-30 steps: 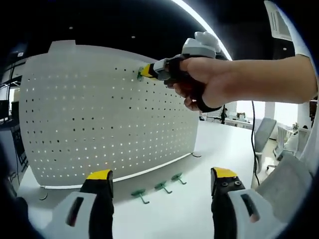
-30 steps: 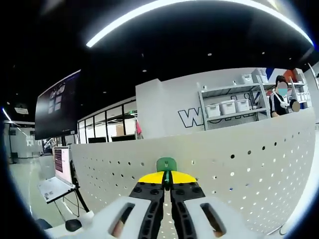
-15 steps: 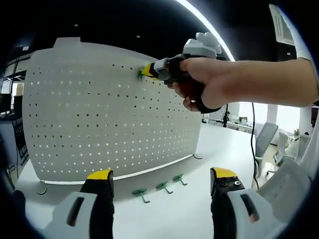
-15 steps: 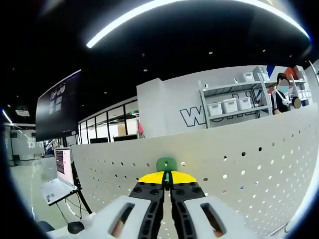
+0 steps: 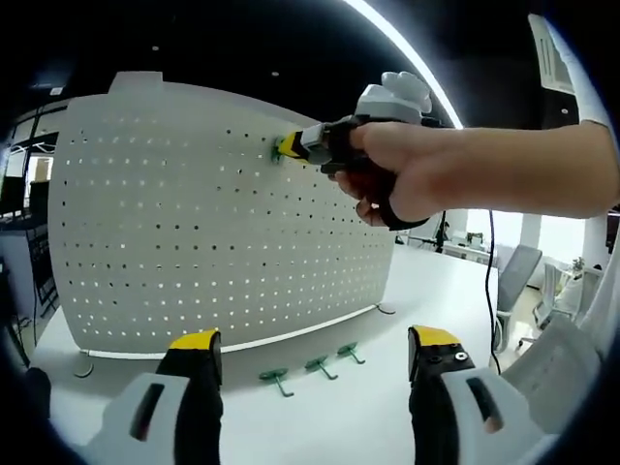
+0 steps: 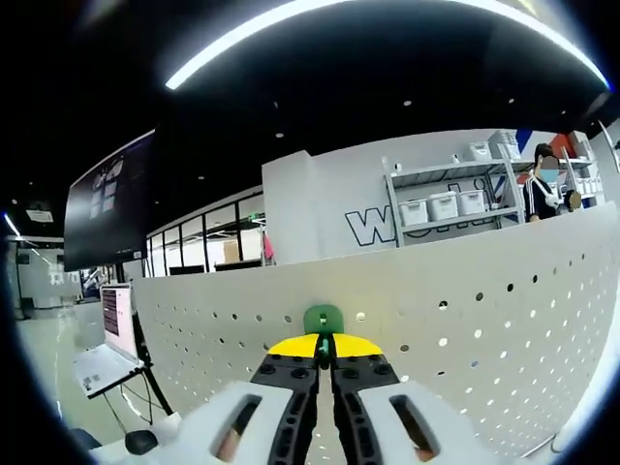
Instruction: Insert the hook assembly into the mounting plate slot until the hook locks in place.
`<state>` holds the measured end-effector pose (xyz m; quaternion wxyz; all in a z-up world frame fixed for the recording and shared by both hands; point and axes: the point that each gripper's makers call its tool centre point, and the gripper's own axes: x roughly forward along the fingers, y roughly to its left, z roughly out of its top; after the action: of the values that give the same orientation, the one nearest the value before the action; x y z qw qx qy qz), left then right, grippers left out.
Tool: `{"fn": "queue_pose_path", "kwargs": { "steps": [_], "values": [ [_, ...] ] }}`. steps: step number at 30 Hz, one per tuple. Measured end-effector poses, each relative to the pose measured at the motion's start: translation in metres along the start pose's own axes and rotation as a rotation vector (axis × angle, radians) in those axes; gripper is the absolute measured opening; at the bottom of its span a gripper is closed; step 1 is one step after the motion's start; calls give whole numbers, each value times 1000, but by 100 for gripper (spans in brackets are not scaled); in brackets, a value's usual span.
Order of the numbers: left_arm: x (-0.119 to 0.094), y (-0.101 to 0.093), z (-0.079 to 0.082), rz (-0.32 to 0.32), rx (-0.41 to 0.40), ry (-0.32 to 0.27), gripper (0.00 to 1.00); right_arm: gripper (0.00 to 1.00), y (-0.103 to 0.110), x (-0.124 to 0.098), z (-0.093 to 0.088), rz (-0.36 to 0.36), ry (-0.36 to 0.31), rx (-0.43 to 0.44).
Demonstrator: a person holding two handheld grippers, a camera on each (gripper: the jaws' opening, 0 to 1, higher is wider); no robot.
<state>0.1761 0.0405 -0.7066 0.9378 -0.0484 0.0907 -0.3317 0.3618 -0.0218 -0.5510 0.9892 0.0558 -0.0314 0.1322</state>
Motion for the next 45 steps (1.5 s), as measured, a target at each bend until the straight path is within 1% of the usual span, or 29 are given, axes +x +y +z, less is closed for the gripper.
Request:
{"fn": "queue_pose_path", "kwargs": {
  "steps": [4, 6, 8, 9, 11, 12, 13, 14, 15, 17, 20, 23, 31, 39, 45],
  "values": [
    [-1, -1, -2, 0, -10, 0, 81, 1, 0, 2, 0, -31, 9, -3],
    [-1, -4, -2, -7, -5, 4, 80, 1, -1, 4, 0, -31, 18, -53],
    [-2, -7, 1, -15, 4, -4, 80, 1, -1, 4, 0, -42, 18, -35],
    [-1, -8, 1, -20, 3, -2, 80, 1, -1, 3, 0, -59, 16, -13],
    [-2, -10, 1, -23, 6, 3, 80, 1, 0, 2, 0, -73, 18, -6],
    [-2, -10, 1, -24, 8, 3, 80, 1, 0, 2, -2, -91, 43, -28],
    [-2, -10, 1, -24, 7, 3, 80, 1, -2, 3, -7, -104, 90, -61],
    [-3, -9, 2, -23, 6, 3, 80, 1, -2, 4, -7, -114, 99, -22],
    [-3, -9, 3, -22, 6, 2, 80, 1, -2, 5, -6, -125, 97, 25],
    [-4, -7, 3, -19, 7, 4, 80, 0, -2, 6, -6, -137, 91, 4],
    [-5, -5, 4, -13, 9, 2, 80, 1, -1, 6, -10, -147, 87, -20],
    [-6, -4, 3, -9, 5, 2, 80, 1, -1, 5, -10, -159, 82, -16],
    [-6, -5, 0, -10, 7, 13, 80, 1, -1, 5, -9, -154, 80, -18],
    [-6, -5, 0, -12, 13, 12, 80, 2, -1, 4, -9, -137, 82, -12],
    [-7, -4, 0, -7, 15, 13, 80, 5, 1, 4, -9, -90, 80, 4]
  ]
}}
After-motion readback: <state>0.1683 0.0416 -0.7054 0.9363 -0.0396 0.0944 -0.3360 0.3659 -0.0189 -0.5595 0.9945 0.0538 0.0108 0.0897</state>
